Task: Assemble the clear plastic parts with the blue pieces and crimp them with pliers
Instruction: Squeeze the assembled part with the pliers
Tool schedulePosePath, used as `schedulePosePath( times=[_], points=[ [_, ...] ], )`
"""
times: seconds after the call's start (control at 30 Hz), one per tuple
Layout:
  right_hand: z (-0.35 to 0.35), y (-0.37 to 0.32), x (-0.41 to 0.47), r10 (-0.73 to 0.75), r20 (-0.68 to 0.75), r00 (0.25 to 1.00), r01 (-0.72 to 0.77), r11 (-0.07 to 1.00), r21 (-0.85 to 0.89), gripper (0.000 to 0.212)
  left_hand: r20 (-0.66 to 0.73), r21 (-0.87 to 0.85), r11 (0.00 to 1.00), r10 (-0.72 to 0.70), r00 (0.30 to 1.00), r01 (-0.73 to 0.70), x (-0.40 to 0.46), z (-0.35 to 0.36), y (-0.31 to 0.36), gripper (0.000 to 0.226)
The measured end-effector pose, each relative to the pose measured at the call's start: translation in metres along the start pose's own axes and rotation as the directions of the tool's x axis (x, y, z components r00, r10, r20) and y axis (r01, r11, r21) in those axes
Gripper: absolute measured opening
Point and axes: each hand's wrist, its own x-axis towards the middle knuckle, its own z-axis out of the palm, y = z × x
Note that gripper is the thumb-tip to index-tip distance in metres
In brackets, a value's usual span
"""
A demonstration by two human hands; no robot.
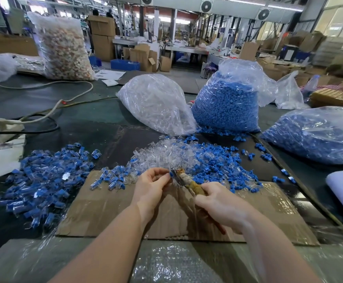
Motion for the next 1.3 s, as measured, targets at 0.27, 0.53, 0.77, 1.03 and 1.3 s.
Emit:
schedulePosePath(
  times=[0.27, 0.53, 0.77, 1.03, 1.3],
  points=[
    [-0.006, -0.001, 0.002, 0.096, 0.109, 0.989, -0.104, 0.992, 0.074, 0.012, -0.023, 0.032, 0.999, 0.031, 0.999, -0.030, 0.001, 0.000, -0.003, 0.011],
    [-0.009, 0.000, 0.001, 0.054, 0.141, 0.989, -0.061, 0.997, 0.048, 0.016, -0.026, 0.035, 0.999, 0.027, 0.999, -0.026, 0.002, -0.002, -0.005, 0.012],
    [-0.011, -0.004, 0.001, 0.089, 0.148, 0.985, -0.096, 0.995, 0.038, 0.030, -0.016, -0.010, 1.000, 0.027, 1.000, -0.027, 0.001, -0.002, -0.005, 0.012],
    [-0.006, -0.008, -0.002, 0.006, 0.085, 0.996, 0.000, 0.997, -0.071, 0.023, -0.013, -0.002, 1.000, 0.017, 1.000, -0.017, 0.001, -0.002, -0.005, 0.012],
    [0.005, 0.003, 0.001, -0.060, -0.010, 0.998, 0.060, 0.998, 0.010, 0.046, -0.036, -0.008, 1.000, -0.019, 0.999, 0.019, 0.002, -0.001, -0.001, 0.011]
  ],
)
